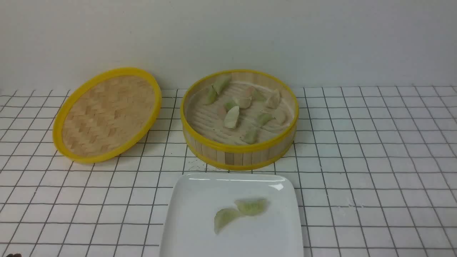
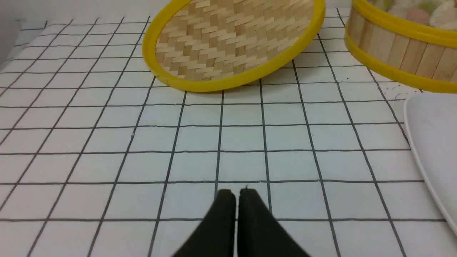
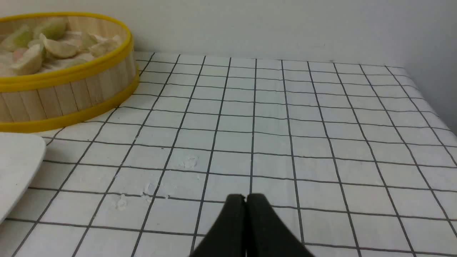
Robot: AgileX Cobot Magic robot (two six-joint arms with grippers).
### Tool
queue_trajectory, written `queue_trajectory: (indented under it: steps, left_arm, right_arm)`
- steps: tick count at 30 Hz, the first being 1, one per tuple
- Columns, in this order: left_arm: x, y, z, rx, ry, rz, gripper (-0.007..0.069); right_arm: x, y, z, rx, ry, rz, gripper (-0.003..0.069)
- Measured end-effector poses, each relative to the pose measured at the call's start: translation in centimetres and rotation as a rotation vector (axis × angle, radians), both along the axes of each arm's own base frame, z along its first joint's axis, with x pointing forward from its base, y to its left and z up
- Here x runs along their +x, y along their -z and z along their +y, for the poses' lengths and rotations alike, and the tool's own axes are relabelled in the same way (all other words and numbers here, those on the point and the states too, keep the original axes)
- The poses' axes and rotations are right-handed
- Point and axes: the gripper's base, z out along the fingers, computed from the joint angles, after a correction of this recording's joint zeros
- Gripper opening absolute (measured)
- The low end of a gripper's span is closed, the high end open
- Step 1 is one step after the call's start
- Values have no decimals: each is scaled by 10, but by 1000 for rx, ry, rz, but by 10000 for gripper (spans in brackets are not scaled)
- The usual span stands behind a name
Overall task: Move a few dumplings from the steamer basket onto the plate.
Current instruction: Use the right arm to grab a dumpling from inside the steamer
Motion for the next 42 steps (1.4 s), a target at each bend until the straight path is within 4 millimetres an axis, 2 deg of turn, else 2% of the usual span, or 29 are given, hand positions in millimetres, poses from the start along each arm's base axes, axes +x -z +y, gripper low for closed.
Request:
queue_trajectory:
  steps: [22, 25, 29, 30, 32, 35, 38, 41, 42]
  left_arm:
    - [0, 0, 0, 0, 0, 0, -6]
    - [0, 0, 0, 0, 0, 0, -6]
    - [0, 0, 0, 0, 0, 0, -6]
    - [0, 0, 0, 0, 0, 0, -6]
    - [0, 0, 0, 0, 0, 0, -6]
    - [0, 0, 0, 0, 0, 0, -6]
    - [0, 0, 0, 0, 0, 0, -6]
    - [0, 0, 0, 0, 0, 0, -6]
    - [0, 0, 0, 0, 0, 0, -6]
  right_arm:
    - [0, -1, 0, 8, 1, -6, -15]
    - [2, -5, 3, 218, 9, -79, -15]
    - [3, -20, 2, 713, 46, -227, -15]
    - [2, -25, 0, 907, 70, -278, -15]
    - [2, -27, -3, 1036, 89, -308, -15]
    - [2, -31, -7, 1132, 116, -359, -15]
    - [0, -35, -12, 1154, 137, -424, -15]
    - [-2, -53, -9, 1105, 94, -437, -15]
    - [-4, -77, -4, 1018, 38, -423, -15]
